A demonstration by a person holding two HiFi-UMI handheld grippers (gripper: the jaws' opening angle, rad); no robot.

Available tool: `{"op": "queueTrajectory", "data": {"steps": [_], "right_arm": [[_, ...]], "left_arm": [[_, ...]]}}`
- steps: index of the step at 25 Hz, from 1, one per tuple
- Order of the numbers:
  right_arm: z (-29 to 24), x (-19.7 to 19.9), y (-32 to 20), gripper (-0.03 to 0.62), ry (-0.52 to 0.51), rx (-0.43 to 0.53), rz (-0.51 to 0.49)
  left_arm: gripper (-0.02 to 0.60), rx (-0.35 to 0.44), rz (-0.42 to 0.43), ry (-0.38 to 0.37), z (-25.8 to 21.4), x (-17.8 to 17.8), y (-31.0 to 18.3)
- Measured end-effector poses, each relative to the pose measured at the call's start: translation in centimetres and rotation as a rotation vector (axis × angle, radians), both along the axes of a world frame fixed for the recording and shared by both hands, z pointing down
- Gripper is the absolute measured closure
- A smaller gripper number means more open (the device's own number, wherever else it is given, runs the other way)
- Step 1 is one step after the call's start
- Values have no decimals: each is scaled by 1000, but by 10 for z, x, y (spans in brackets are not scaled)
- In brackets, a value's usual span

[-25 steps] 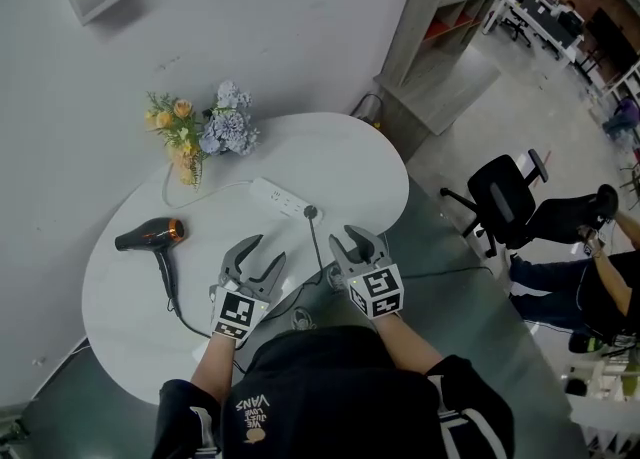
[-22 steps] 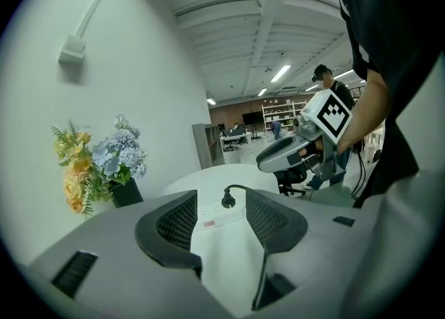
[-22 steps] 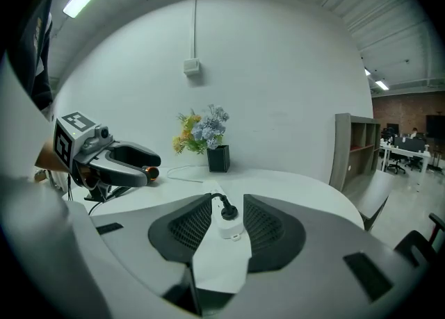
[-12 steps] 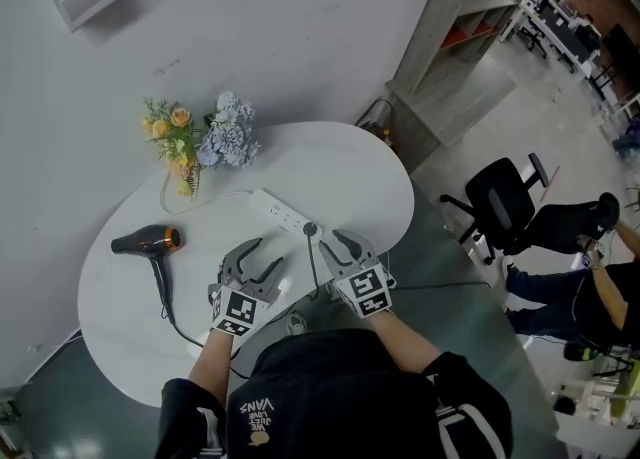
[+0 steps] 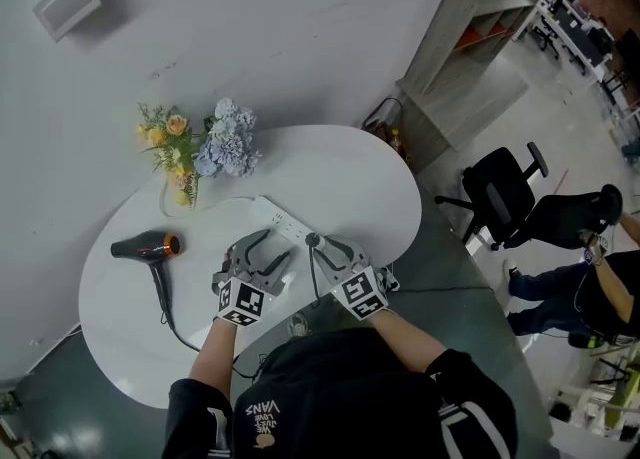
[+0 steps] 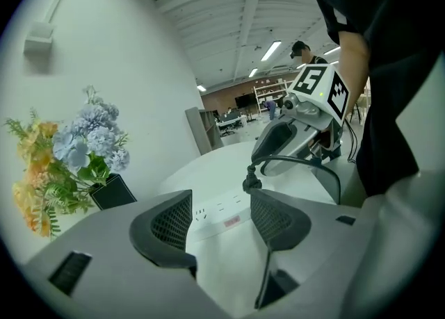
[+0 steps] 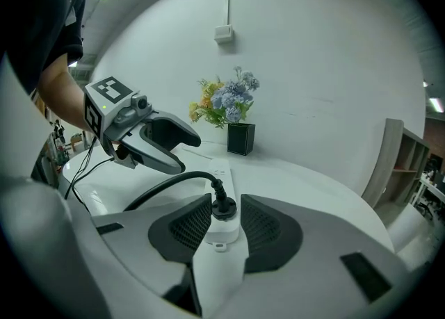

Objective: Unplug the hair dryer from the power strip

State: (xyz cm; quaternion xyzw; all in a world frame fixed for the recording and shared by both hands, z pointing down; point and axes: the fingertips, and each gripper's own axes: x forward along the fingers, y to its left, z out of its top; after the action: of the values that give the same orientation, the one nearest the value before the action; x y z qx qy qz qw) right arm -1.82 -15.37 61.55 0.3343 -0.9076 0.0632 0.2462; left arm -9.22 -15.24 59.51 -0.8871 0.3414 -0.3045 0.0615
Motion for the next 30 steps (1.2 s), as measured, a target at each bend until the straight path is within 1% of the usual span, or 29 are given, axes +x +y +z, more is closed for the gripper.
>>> {"op": "queueTrajectory", "data": {"steps": [5,9,17,23,26,30], "right_arm": [[8,-11,-11,468,13,1,-42],[8,-10,-11,468,12,-3,-61],[8,-19,-12,470,7,7,-124],[10,-23,-15,470,14,31,-145],[10,-26,-16,502,24,48,-166],[10,-27,-17,510,24,50,-172]], "left_arm": [[310,-6,91,-91,21,7,-12],[305,-20,155,-158,31,17,-12],[304,-58,282,-283,56,17,-13],[304,-67,334,-344,69,17,-14],[304,-74,359,-375,74,18,-13],[305,-86,365,-384,77,17,-16]]}}
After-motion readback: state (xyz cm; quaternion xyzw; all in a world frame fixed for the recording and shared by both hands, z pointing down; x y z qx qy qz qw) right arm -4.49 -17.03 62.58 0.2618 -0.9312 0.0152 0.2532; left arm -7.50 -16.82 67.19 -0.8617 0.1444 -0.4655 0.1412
